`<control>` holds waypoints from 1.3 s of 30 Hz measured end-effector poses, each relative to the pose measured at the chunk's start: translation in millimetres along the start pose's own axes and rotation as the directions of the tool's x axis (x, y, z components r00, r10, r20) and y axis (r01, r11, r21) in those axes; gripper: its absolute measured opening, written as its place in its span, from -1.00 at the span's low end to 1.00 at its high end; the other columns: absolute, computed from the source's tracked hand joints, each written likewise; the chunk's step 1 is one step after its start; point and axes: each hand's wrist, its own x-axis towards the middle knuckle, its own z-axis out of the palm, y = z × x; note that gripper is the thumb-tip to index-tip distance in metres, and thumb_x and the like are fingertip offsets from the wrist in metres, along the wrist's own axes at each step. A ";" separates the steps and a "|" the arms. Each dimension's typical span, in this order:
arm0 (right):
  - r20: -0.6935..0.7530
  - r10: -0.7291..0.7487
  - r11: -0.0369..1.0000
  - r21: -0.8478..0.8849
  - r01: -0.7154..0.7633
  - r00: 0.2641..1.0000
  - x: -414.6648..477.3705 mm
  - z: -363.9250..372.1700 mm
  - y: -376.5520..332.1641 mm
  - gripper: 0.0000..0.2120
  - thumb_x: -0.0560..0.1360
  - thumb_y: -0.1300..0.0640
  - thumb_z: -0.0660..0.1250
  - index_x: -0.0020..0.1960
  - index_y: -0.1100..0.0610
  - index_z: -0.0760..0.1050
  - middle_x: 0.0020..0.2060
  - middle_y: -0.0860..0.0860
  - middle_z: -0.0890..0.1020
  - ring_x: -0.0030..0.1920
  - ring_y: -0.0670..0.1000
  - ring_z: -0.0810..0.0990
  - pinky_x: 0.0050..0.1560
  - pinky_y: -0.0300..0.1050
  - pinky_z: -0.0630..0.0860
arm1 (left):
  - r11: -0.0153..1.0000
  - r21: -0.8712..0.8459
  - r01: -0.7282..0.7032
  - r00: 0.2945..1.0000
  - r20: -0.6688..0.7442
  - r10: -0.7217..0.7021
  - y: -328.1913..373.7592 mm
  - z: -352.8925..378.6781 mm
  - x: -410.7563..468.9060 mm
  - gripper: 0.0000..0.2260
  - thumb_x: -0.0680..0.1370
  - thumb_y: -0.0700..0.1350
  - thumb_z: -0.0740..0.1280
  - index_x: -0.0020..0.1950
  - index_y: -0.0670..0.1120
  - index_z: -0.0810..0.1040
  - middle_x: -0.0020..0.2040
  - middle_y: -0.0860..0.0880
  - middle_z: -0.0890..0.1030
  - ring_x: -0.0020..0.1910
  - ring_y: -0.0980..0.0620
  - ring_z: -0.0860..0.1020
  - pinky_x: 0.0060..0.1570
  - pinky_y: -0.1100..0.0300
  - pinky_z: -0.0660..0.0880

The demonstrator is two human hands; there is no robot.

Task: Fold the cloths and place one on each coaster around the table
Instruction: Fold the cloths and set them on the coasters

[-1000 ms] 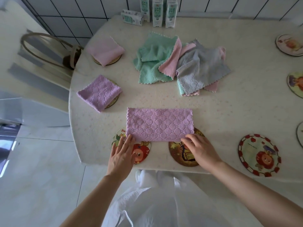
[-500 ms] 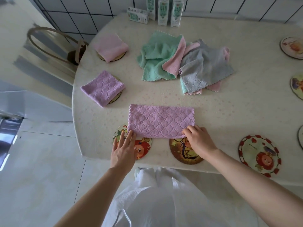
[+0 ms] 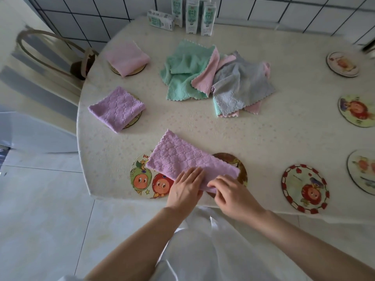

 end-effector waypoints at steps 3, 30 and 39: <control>0.040 0.001 0.995 0.100 -0.005 0.999 -4.2 -2.8 -5.2 -0.85 0.50 0.19 0.18 0.02 0.10 0.48 -0.14 -0.05 0.52 -0.12 -0.12 0.46 -0.12 -0.18 0.48 | 0.994 -0.056 -0.090 0.996 -0.002 0.090 -0.7 3.0 -4.8 -0.62 0.52 0.00 0.20 0.27 -0.10 0.55 0.25 -0.02 0.58 0.29 -0.04 0.50 0.27 0.06 0.46; 0.328 -0.419 0.876 -0.101 0.472 0.847 34.7 16.6 79.5 -0.51 0.38 0.45 0.38 0.27 0.15 0.51 0.25 0.05 0.57 0.27 0.05 0.52 0.18 0.02 0.54 | 0.886 -0.391 0.249 0.968 0.139 -0.210 -14.2 -27.3 -69.3 -0.57 0.47 -0.30 0.35 0.30 0.01 0.54 0.25 0.09 0.56 0.19 0.25 0.48 0.26 0.37 0.37; 0.388 -0.141 0.990 0.057 0.130 0.911 70.4 9.9 64.1 -0.96 0.51 0.12 0.31 -0.05 0.04 0.47 -0.16 -0.05 0.59 -0.12 0.02 0.58 -0.17 -0.05 0.49 | 0.433 -0.591 0.680 0.661 0.238 -0.712 -27.3 -26.3 -38.2 -0.71 0.48 -0.05 0.34 -0.33 -0.23 0.57 -0.40 -0.14 0.53 -0.41 -0.05 0.45 -0.36 -0.01 0.44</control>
